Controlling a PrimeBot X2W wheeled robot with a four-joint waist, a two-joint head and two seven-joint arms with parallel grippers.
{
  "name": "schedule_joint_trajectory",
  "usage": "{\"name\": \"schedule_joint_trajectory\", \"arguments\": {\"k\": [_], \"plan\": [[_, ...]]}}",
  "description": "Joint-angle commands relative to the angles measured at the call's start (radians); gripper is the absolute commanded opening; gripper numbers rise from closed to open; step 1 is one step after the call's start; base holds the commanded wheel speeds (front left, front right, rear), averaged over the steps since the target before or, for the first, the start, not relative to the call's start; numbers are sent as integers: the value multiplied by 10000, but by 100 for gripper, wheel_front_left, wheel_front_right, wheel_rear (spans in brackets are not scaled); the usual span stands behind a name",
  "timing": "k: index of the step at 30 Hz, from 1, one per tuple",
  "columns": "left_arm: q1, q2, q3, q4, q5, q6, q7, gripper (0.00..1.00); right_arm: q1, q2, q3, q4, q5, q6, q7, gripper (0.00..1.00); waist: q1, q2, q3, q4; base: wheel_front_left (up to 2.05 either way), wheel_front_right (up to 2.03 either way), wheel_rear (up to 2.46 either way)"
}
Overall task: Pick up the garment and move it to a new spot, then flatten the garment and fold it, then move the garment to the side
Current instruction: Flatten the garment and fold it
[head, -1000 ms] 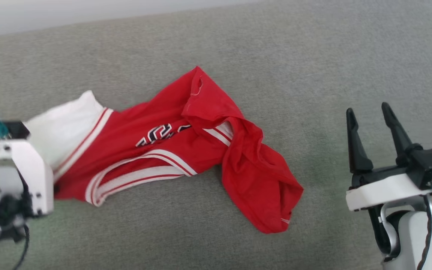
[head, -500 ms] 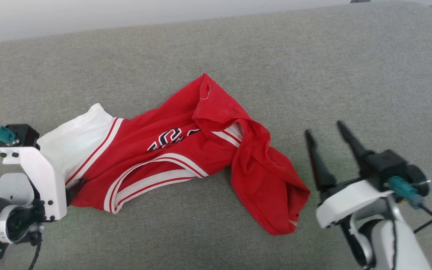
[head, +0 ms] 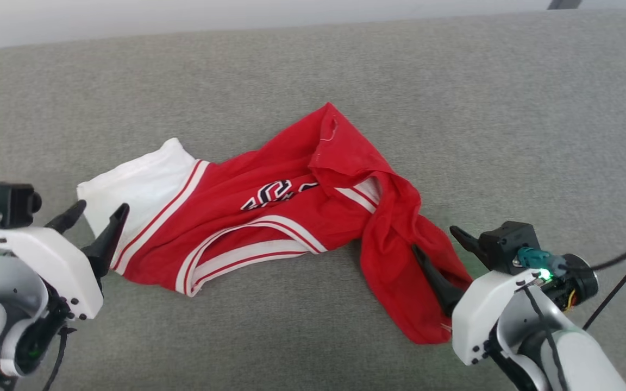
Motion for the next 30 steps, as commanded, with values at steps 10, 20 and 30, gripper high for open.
{"name": "schedule_joint_trajectory", "arguments": {"k": [10, 20, 30], "plan": [[1141, -775, 367, -213, 583, -193, -2877, 100, -105, -947, 54, -755, 432, -3, 2540, 0, 0, 0, 157, 963, 0, 0, 0], [1690, -1633, 374, 171, 351, -465, -4116, 100, -610, -1033, -419, -984, 554, -3, 3242, 0, 0, 0, 238, 1526, 0, 0, 0], [1484, -2150, 185, 549, 415, -882, -4509, 100, -1785, -1551, -1072, -893, 687, -3, 3641, 0, 0, 0, 278, 2069, 0, 0, 0]]}}
